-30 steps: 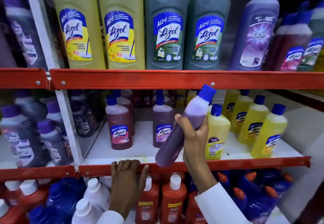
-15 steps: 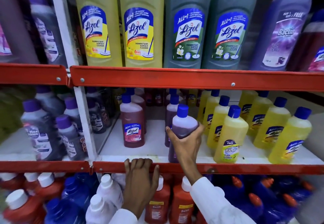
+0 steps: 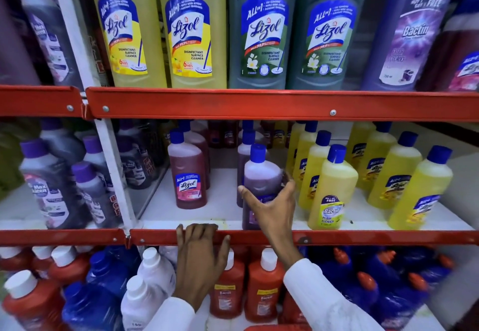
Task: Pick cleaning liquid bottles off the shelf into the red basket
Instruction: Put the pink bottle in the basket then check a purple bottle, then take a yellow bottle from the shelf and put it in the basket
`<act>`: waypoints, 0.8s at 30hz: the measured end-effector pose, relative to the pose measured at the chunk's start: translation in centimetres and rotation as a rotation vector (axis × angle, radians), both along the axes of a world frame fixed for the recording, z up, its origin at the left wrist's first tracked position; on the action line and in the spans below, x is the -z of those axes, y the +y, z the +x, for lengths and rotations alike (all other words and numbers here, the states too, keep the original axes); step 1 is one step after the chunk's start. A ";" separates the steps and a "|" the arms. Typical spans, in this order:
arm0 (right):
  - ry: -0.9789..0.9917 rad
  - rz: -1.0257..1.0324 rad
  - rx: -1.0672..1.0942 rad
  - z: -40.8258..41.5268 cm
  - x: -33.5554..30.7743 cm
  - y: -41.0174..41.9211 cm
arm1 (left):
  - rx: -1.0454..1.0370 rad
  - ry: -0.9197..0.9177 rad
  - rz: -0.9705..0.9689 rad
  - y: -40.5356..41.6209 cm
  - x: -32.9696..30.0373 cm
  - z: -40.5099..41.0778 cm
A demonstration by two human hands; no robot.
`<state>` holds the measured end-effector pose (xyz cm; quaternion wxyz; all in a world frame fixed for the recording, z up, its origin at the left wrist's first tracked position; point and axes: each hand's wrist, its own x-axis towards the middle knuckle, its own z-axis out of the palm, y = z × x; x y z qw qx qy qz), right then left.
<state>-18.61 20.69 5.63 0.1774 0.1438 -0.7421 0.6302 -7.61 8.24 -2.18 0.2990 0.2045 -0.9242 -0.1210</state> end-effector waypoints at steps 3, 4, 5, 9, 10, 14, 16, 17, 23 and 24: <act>0.058 -0.063 0.040 0.5 0.8 3.3 | 0.045 0.054 -0.027 1.4 -0.4 0.3; 0.092 -0.102 0.067 0.4 1.1 4.5 | 0.078 0.084 -0.041 2.3 -0.7 0.3; 0.126 -0.136 0.102 0.5 1.4 5.6 | 0.114 0.118 -0.060 3.2 -1.0 0.1; 0.186 -0.209 0.278 -0.6 2.4 9.4 | 0.248 0.206 -0.146 7.1 -1.7 -1.6; 0.181 -0.217 0.314 -0.8 2.6 9.6 | 0.281 0.207 -0.140 7.6 -1.6 -1.9; 0.069 0.003 0.376 -3.5 2.6 11.1 | 0.401 0.102 -0.100 11.2 -1.5 -4.7; -0.016 0.108 0.327 -4.9 2.5 11.2 | 0.422 0.028 -0.089 12.5 -1.6 -6.1; -0.036 0.123 0.281 -5.6 2.5 11.3 | 0.421 -0.011 -0.088 13.2 -1.7 -6.6; -0.060 0.059 0.000 -8.6 1.8 13.2 | 0.333 -0.129 -0.094 14.4 -1.2 -8.2; -0.064 -0.003 -0.038 -8.7 1.4 13.7 | 0.323 -0.128 -0.094 14.4 -1.1 -8.4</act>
